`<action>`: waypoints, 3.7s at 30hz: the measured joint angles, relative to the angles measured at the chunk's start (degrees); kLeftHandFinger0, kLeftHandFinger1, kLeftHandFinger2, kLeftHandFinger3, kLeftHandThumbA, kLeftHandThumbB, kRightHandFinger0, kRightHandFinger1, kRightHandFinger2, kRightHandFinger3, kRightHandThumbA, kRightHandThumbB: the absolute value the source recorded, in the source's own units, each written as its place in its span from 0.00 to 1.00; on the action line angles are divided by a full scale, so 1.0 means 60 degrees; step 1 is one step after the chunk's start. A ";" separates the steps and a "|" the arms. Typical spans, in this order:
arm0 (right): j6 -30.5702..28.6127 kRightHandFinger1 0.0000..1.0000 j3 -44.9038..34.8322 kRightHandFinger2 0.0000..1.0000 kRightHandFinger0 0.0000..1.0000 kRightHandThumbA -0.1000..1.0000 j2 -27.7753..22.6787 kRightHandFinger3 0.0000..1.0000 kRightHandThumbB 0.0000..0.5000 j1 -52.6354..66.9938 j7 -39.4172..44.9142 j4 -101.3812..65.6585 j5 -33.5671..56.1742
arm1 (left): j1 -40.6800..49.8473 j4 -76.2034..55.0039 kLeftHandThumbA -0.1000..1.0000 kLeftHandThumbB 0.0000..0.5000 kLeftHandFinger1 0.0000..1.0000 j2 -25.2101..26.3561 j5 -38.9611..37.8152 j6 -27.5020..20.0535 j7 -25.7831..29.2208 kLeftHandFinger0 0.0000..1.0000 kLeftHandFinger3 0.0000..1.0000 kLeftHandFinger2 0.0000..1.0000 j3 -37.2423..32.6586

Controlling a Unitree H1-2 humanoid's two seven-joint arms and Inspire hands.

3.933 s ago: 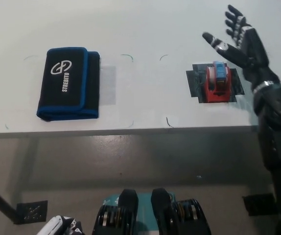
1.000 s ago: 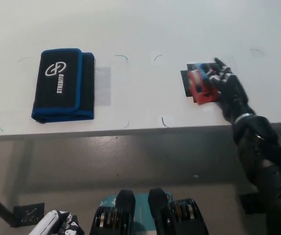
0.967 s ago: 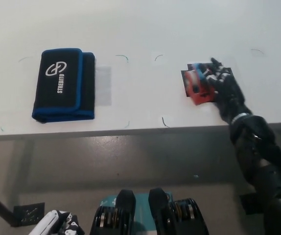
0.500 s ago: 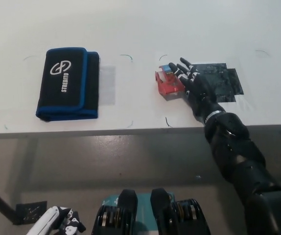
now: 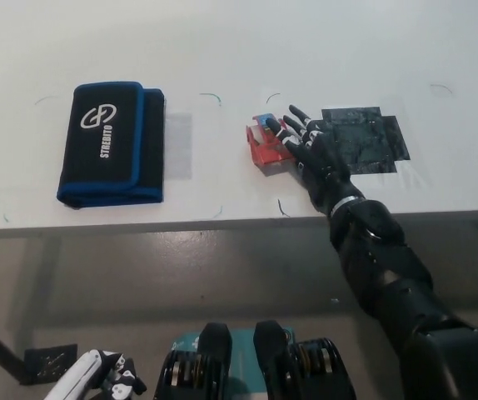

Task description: Use the right hand to move the tape on the right hand side to the notebook on the left hand side

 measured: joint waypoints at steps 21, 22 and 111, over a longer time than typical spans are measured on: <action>-0.0049 1.00 0.0292 1.00 1.00 1.00 0.1311 1.00 0.83 -0.0337 -0.0006 0.0300 -0.0066 | -0.0160 -0.0016 0.43 0.04 0.40 0.0002 0.0006 0.0010 -0.0036 0.37 0.56 0.46 0.0003; -0.0048 1.00 0.0309 1.00 1.00 1.00 0.1316 1.00 0.83 -0.0337 -0.0006 0.0300 -0.0066 | -0.0159 -0.0016 0.43 0.05 0.40 0.0003 0.0005 0.0010 -0.0037 0.37 0.56 0.47 0.0004; 0.1014 1.00 0.2385 1.00 1.00 1.00 -0.3662 1.00 0.39 1.0646 0.0468 -1.3210 -0.2573 | -0.0053 0.0056 0.44 0.03 0.37 0.0158 0.0137 0.0182 -0.0262 0.36 0.56 0.44 0.0046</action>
